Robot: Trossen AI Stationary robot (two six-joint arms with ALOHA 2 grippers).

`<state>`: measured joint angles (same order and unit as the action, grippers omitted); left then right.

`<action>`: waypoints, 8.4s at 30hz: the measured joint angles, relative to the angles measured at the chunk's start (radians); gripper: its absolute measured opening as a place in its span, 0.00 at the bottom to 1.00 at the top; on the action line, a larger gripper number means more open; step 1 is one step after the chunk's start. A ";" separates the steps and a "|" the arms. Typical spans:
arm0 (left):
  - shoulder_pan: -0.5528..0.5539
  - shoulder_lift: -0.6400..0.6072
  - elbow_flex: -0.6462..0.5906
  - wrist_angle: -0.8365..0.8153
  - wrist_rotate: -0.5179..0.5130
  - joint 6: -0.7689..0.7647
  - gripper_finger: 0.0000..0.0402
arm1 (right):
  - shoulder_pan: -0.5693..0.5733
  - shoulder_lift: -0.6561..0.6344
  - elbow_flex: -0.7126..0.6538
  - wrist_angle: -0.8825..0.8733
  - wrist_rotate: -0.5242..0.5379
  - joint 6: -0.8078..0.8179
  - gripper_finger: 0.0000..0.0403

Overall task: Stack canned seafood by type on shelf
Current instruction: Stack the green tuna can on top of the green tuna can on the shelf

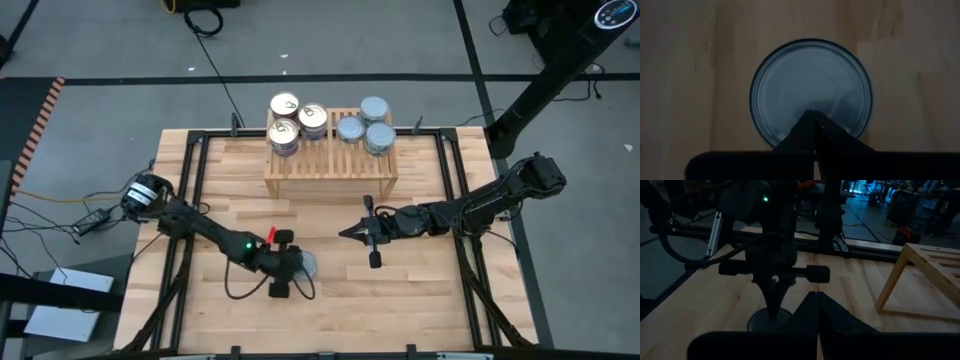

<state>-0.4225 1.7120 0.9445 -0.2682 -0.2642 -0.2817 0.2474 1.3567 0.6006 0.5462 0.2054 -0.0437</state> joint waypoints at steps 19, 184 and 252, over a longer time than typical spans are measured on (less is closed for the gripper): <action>0.128 -0.002 0.108 -0.044 -0.030 -0.119 0.07 | 0.000 0.000 0.000 -0.007 0.000 0.000 0.02; 0.332 -0.060 -0.231 0.353 0.247 -0.160 0.00 | 0.071 0.509 0.349 -0.271 -0.093 0.071 0.05; 0.018 -0.065 -0.614 1.164 -0.469 0.073 0.00 | -0.028 0.442 0.595 -0.628 0.030 0.012 0.39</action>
<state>-0.4045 1.6474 0.3304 0.8962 -0.7332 -0.2085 0.2190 1.7988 1.1959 -0.0817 0.2356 -0.0315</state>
